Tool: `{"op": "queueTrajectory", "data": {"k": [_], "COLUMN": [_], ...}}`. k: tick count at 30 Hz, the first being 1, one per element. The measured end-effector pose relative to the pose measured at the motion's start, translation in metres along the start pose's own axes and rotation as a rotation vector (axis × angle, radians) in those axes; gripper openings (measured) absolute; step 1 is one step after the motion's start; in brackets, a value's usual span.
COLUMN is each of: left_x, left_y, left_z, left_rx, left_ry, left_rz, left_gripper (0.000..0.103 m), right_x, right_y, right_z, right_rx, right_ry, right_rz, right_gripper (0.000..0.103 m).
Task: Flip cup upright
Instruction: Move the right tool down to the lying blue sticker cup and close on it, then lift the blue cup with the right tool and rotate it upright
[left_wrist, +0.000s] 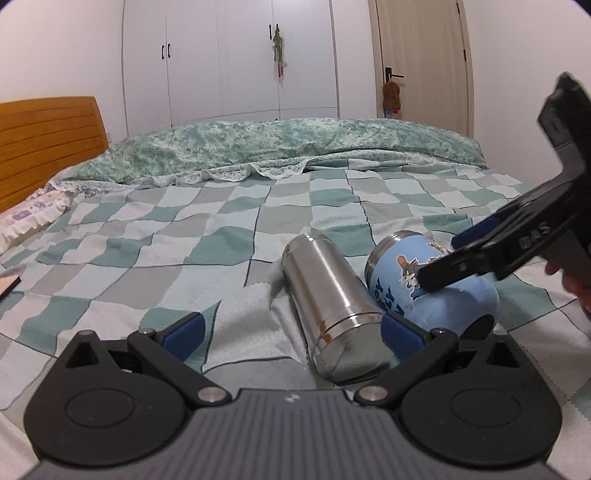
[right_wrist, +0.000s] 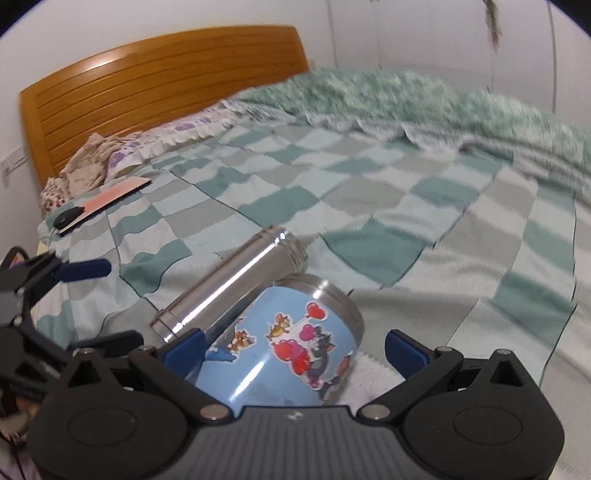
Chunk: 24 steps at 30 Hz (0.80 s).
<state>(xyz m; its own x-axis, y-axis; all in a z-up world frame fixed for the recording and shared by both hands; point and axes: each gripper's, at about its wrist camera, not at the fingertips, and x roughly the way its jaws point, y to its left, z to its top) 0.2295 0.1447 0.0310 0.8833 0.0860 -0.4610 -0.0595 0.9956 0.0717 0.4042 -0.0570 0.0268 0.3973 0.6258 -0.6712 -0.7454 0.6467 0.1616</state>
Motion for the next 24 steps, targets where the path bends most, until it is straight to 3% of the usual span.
{"op": "queueTrajectory", "data": {"k": [7,20,24], "left_x": [-0.002,-0.004,-0.014], "left_y": [0.002,-0.001,-0.002], "left_z": [-0.005,-0.006,-0.010], "left_rx": [-0.024,-0.034,-0.041], "left_ry": [0.000,0.000,0.003], "left_rz": [-0.019,-0.035,-0.043], "left_gripper": [0.103,0.103,0.103], "right_x": [0.028,0.026,0.016], "right_y": [-0.016,-0.018,-0.019], "right_z": [-0.003,-0.012,-0.015], "right_rx": [0.174,0.272,0.322], "right_ry": [0.098,0.064,0.030], "right_rz": [0.124,0.162,0.175], "right_gripper": [0.102,0.096,0.087]}}
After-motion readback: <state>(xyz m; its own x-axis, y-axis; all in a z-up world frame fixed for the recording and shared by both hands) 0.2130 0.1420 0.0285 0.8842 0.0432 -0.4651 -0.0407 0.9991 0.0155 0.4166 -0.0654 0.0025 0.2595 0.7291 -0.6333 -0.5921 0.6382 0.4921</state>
